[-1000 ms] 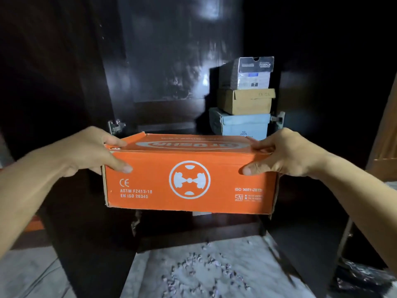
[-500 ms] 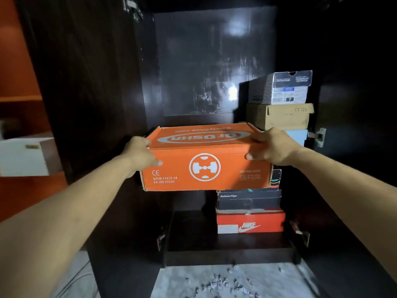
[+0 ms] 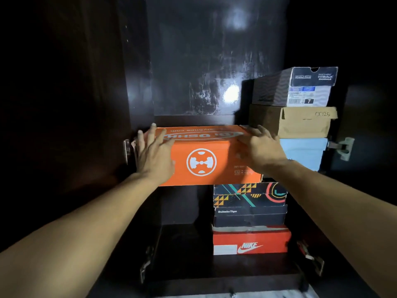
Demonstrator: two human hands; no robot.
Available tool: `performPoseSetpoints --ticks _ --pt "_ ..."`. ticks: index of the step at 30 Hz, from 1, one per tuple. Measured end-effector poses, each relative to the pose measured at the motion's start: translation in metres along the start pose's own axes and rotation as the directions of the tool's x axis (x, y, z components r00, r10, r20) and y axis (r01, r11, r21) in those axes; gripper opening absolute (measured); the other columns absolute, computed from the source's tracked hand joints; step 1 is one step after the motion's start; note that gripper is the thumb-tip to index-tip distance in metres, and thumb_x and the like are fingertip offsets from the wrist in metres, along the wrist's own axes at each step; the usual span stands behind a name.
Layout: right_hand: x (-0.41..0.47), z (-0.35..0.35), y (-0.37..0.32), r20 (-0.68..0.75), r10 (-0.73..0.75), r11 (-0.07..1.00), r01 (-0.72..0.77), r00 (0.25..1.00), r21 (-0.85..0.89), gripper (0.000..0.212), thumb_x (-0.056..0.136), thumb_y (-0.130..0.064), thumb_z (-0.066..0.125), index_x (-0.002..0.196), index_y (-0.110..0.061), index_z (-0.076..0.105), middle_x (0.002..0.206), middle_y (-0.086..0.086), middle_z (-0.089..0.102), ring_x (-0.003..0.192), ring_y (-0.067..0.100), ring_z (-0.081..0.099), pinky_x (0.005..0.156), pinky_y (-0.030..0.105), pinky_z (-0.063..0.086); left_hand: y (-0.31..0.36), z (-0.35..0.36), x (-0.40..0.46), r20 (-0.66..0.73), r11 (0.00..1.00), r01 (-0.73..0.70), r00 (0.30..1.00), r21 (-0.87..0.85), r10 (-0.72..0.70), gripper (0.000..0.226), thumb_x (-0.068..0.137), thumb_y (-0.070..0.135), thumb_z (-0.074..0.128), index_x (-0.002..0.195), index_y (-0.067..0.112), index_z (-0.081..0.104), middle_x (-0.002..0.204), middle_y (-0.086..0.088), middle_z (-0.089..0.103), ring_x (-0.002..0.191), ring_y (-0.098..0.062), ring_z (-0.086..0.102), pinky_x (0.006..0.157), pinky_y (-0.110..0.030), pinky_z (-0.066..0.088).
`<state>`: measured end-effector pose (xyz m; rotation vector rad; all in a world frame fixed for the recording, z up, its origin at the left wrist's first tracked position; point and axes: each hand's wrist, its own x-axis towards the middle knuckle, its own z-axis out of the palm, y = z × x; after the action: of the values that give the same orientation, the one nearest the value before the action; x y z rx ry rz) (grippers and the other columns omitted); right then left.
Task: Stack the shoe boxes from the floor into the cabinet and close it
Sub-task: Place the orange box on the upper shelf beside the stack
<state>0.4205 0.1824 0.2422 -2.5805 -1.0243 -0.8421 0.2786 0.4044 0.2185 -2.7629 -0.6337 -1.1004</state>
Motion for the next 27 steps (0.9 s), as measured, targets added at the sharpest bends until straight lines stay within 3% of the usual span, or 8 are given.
performPoseSetpoints --ticks 3,8,18,27 --pt "0.016 0.017 -0.013 0.033 -0.076 0.994 0.078 0.997 -0.07 0.067 0.086 -0.039 0.061 0.145 -0.033 0.032 0.153 -0.001 0.035 0.146 0.021 0.02 0.117 0.052 0.014 0.004 0.014 0.016 0.046 0.995 -0.096 0.994 -0.017 0.096 0.078 0.079 0.035 0.074 0.147 0.021 0.036 0.152 0.001 0.037 0.147 -0.018 0.018 0.12 -0.043 0.004" --pt "0.046 0.039 -0.021 0.075 -0.039 0.995 0.045 0.996 -0.092 0.069 0.088 -0.034 0.06 0.148 -0.032 0.025 0.153 0.0 0.034 0.143 0.023 0.028 0.116 0.057 0.012 -0.002 0.034 0.046 0.075 0.994 -0.102 0.992 -0.023 0.104 0.081 0.079 0.033 0.075 0.148 0.021 0.033 0.152 0.004 0.038 0.143 -0.016 0.028 0.119 -0.042 0.01" --pt "0.081 0.072 -0.03 0.058 -0.049 0.996 0.053 0.997 -0.073 0.066 0.092 -0.031 0.053 0.149 -0.03 0.021 0.156 -0.002 0.029 0.146 0.02 0.02 0.117 0.058 0.005 -0.026 0.061 0.073 0.078 0.996 -0.081 0.994 -0.029 0.083 0.079 0.081 0.032 0.073 0.148 0.023 0.032 0.152 0.003 0.037 0.143 -0.018 0.027 0.12 -0.04 0.007" --pt "0.087 0.066 -0.039 0.143 0.015 0.996 -0.003 0.99 -0.089 0.073 0.093 -0.034 0.054 0.152 -0.03 0.011 0.161 0.002 0.014 0.149 0.027 0.004 0.116 0.059 0.005 -0.016 0.059 0.084 0.175 0.995 -0.049 0.984 0.089 0.033 0.081 0.085 0.031 0.069 0.15 0.018 0.023 0.154 -0.007 0.031 0.147 -0.028 0.014 0.119 -0.053 0.003"
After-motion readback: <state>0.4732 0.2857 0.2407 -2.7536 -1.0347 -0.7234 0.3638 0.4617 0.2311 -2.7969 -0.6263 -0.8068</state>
